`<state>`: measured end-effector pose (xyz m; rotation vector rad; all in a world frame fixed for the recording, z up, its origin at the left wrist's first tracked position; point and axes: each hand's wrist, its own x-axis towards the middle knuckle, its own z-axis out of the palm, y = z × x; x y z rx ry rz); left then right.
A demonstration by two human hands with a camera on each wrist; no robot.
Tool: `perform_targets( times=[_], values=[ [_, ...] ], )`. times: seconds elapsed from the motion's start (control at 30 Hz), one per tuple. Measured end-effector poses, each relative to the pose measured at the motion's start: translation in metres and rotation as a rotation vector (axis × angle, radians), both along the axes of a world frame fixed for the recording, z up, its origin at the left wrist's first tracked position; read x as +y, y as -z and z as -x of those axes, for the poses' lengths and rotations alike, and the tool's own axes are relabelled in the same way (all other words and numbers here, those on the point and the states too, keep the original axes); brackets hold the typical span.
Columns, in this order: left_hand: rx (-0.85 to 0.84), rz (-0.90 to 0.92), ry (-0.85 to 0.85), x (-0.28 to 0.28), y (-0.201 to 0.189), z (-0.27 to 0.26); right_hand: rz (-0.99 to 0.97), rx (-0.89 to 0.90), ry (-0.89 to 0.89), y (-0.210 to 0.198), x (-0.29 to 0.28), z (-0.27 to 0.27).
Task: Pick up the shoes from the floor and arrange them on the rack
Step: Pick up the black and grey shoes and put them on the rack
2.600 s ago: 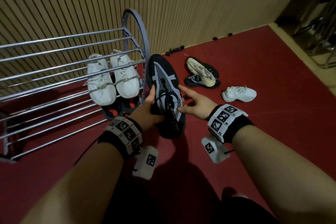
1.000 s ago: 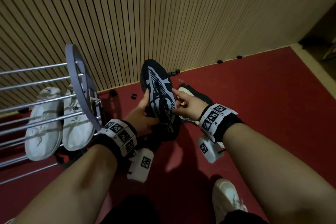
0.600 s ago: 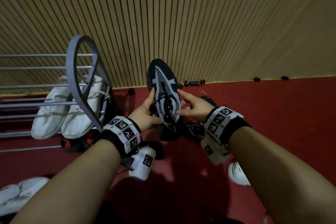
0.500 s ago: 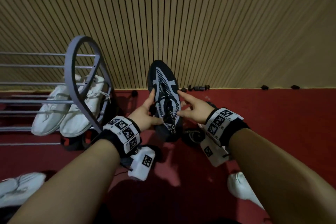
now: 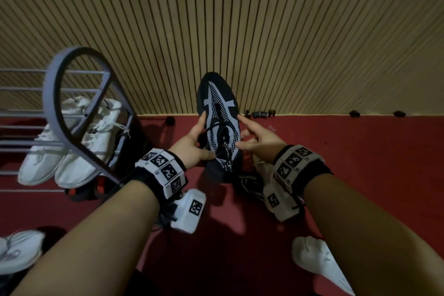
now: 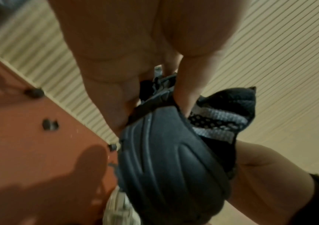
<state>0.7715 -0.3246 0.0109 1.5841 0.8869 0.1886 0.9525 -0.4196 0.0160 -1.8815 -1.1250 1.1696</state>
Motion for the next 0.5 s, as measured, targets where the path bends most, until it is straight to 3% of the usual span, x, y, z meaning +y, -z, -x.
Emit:
perform_targets(
  times=[0.2,0.33,0.5],
  values=[
    [0.029,0.049,0.068,0.001,0.028,-0.026,-0.015,-0.054,0.123,0.034,-0.011,-0.012],
    [0.033,0.088,0.089,0.001,0.05,-0.039,0.066,-0.089,0.117,0.054,-0.015,-0.03],
    [0.05,0.147,0.086,-0.006,0.068,-0.06,0.174,-0.14,0.288,0.099,-0.029,-0.063]
  ],
)
